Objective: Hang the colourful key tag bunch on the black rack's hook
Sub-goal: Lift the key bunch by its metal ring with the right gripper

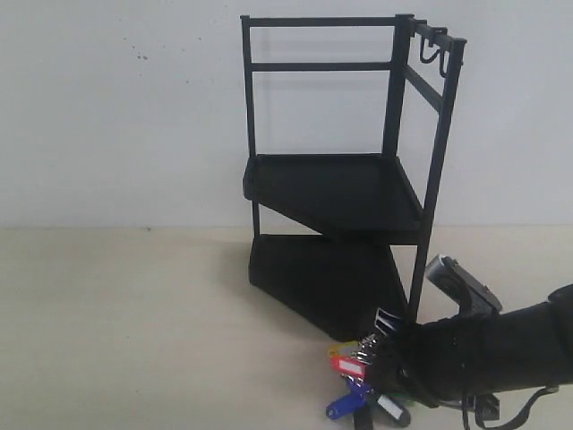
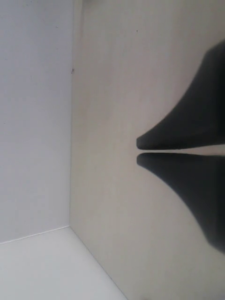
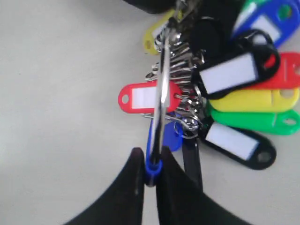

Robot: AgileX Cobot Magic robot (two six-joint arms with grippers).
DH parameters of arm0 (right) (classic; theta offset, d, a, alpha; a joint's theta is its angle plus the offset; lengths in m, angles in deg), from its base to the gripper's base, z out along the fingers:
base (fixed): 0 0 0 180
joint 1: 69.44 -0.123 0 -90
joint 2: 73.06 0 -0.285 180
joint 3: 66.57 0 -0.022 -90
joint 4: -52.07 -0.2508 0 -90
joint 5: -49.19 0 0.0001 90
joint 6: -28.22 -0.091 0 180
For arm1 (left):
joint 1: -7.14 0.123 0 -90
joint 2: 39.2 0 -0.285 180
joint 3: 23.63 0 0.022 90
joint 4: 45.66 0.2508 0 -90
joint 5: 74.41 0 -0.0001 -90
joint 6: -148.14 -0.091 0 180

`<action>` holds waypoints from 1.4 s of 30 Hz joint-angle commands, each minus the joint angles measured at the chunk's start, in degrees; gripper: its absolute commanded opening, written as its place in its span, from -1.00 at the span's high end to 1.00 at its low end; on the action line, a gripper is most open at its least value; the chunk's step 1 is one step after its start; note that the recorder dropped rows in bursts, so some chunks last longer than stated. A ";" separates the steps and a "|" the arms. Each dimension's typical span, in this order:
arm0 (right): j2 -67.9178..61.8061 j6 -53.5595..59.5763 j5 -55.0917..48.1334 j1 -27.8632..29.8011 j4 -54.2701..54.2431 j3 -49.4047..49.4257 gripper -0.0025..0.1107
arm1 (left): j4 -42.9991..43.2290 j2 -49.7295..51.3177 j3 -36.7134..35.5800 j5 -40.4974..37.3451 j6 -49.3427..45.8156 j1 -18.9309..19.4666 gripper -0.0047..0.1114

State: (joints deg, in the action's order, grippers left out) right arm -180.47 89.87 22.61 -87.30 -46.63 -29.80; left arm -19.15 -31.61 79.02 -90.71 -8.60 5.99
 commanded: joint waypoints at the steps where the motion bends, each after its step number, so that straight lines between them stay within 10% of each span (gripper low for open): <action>1: 5.46 -5.19 -2.07 -0.13 9.39 -0.28 0.96 | 0.01 0.20 0.14 0.01 0.32 -0.07 0.84; 18: 31.45 -49.20 -4.05 -0.02 77.83 -0.28 0.96 | 0.01 0.20 0.14 0.01 0.32 -0.07 0.84; 27: 42.02 -63.49 -10.57 0.22 97.52 -2.71 0.96 | 0.01 0.20 0.14 0.01 0.32 -0.07 0.84; 30: 43.96 -50.61 -19.47 -2.63 93.65 -5.98 0.96 | 0.01 0.20 0.14 0.01 0.32 -0.07 0.84; 32: 45.06 -72.81 -19.71 -2.63 109.60 -7.63 0.96 | 0.01 0.20 0.14 0.01 0.32 -0.07 0.84; 34: 45.07 -59.05 -20.87 -3.90 101.39 -7.63 0.96 | 0.01 0.20 0.14 0.01 0.32 -0.07 0.84; 42: 45.19 -62.79 -17.90 -4.56 102.00 -7.82 0.96 | 0.01 0.20 0.14 0.01 0.32 -0.07 0.84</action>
State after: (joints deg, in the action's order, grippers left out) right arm -135.74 26.02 3.26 -91.61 54.86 -36.95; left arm -19.15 -31.61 79.02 -90.71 -8.60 5.99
